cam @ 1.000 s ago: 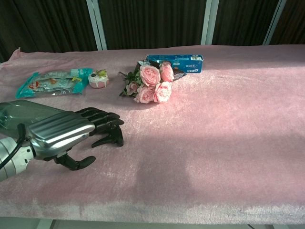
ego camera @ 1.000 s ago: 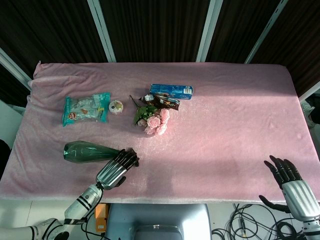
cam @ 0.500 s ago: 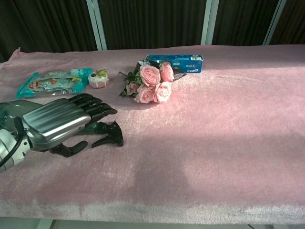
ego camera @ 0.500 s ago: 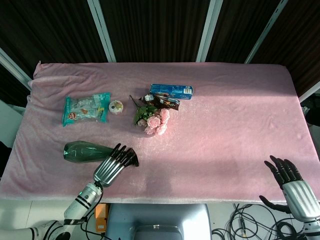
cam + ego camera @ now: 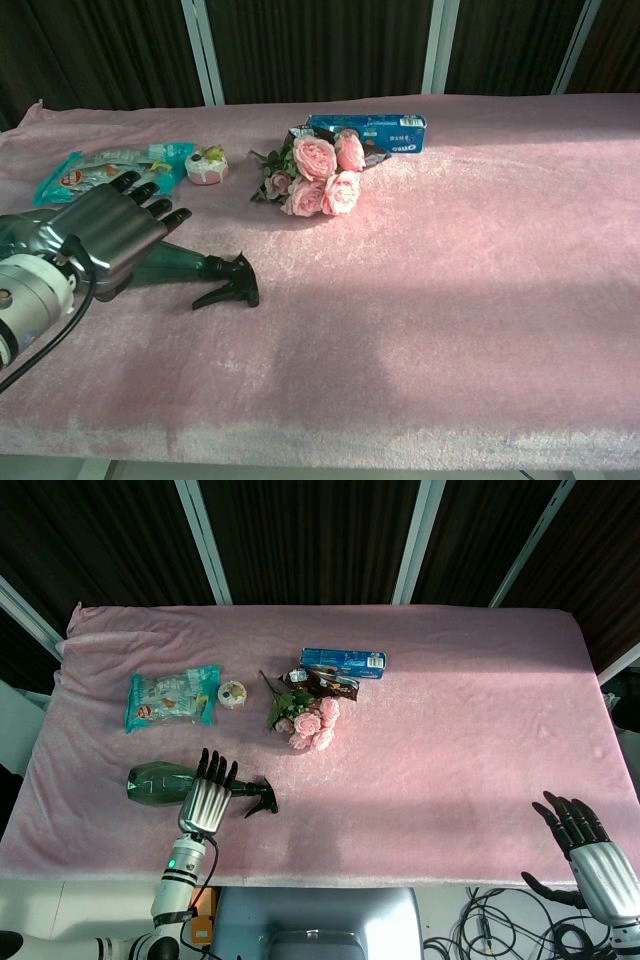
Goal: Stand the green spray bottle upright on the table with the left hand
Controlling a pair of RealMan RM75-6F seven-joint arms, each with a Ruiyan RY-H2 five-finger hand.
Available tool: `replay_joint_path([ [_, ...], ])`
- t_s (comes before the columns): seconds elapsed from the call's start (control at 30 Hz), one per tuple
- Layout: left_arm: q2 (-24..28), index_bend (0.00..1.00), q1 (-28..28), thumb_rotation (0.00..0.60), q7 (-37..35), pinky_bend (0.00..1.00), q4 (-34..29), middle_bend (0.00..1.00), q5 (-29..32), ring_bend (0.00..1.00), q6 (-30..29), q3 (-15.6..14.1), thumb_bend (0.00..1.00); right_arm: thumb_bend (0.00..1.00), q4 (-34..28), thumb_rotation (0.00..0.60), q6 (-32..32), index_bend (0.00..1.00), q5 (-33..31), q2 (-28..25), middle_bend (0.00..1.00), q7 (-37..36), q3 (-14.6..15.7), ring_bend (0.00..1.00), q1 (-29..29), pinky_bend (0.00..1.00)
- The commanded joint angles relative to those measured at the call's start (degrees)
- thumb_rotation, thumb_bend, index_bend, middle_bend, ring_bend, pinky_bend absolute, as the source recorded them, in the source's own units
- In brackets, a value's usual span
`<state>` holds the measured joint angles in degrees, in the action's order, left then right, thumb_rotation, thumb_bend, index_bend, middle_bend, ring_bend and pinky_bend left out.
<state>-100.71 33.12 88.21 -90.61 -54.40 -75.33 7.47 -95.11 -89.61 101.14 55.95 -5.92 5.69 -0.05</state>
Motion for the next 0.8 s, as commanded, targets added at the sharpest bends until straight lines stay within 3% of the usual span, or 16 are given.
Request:
replay_joint_path([
  [0.03,-2.2,0.09,1.07,0.6,2.8,0.0,-0.11,0.12,3.87,0.0,-2.07,0.89,0.41,0.34,0.04,0.6,-0.14,0.0,0.08,-0.06,0.0,-0.21,0.02,0.0,-0.05,0.0],
  [0.3,-2.96,0.11,3.06,0.6,1.92,0.0,1.3,0.13,6.67,0.0,-1.75,0.68,0.4,0.34,0.1,0.6,-0.16,0.0,0.07,-0.12,0.0,-0.43,0.04,0.0,-0.07,0.0],
  [0.43,-3.31,0.19,4.24,0.6,0.39,0.0,3.62,0.17,6.38,0.03,-0.53,0.17,0.4,0.33,0.07,0.6,-0.07,0.0,0.02,-0.19,0.0,-0.53,0.05,0.0,-0.05,0.0],
  [0.57,-3.48,0.36,5.05,0.6,-1.07,0.0,5.58,0.3,6.73,0.1,0.47,-0.28,0.4,0.34,0.13,0.6,-0.34,0.0,-0.03,-0.31,0.0,-0.9,0.0,0.0,-0.13,0.0],
  [0.7,-3.54,0.47,5.69,0.6,-1.59,0.0,6.99,0.42,5.99,0.16,0.22,-1.06,0.4,0.33,0.26,0.6,-0.64,0.0,0.07,-0.38,0.0,-1.19,0.01,0.0,-0.25,0.0],
  [0.8,-2.87,0.62,5.9,0.6,-3.81,0.0,7.37,0.6,3.04,0.27,0.01,-2.33,0.47,0.34,0.37,0.6,-0.77,0.0,0.14,-0.35,0.0,-1.26,0.03,0.0,-0.31,0.0],
])
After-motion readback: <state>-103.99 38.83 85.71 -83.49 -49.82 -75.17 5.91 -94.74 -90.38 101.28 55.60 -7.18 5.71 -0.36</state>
